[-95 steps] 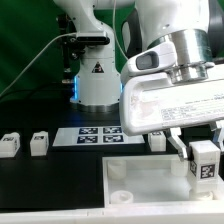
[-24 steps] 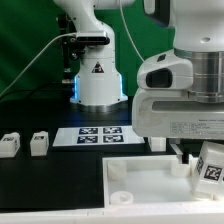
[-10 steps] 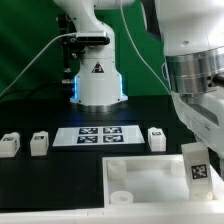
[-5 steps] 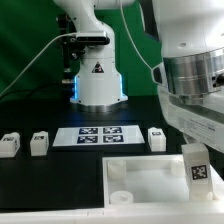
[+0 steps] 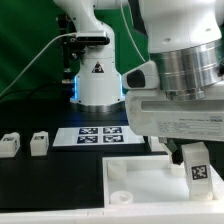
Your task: Assemble one leg
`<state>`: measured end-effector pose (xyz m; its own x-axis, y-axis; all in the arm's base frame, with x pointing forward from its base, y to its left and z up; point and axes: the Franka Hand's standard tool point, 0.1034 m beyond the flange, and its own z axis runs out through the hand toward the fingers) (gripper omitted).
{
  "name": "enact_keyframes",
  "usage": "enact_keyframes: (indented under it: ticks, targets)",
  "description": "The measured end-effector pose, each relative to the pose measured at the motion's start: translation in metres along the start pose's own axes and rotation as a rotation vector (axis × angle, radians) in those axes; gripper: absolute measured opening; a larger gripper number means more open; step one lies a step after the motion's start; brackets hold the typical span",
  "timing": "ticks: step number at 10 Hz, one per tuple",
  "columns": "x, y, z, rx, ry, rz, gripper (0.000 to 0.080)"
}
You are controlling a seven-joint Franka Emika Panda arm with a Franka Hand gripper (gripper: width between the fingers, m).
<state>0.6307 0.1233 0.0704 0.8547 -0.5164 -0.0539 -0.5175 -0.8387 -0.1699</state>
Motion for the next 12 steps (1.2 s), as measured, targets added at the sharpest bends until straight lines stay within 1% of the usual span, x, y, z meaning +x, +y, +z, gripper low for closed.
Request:
enact_keyframes:
  ticks: [1,4,5,6,7,8,9,11,12]
  targets:
    - [-0.0017,0.0003,0.0034,-0.002,-0.004,-0.121,0.0649]
    - [-0.0015,0.0004,0.0034,0.001,-0.006,-0.081,0.0636]
    - [-0.002,-0.0003,0.0035,0.004,-0.007,0.0,0.0419]
    - [-0.0046,0.0032,0.0057,-0.002,-0.021,0.15,0.03]
    - [-0.0045,0.0055,0.007,-0.006,-0.023,0.236,0.03]
    - [-0.0048,0.0049,0.007,-0.005,-0.023,0.314,0.0294]
    - [-0.0052,0.0038,0.0074,-0.002,-0.026,0.444,0.0293]
    - [-0.0037,0.002,0.0086,0.004,-0.031,0.622,0.0293]
    - [-0.0031,-0.0003,0.0095,0.012,-0.035,0.776,0.0293]
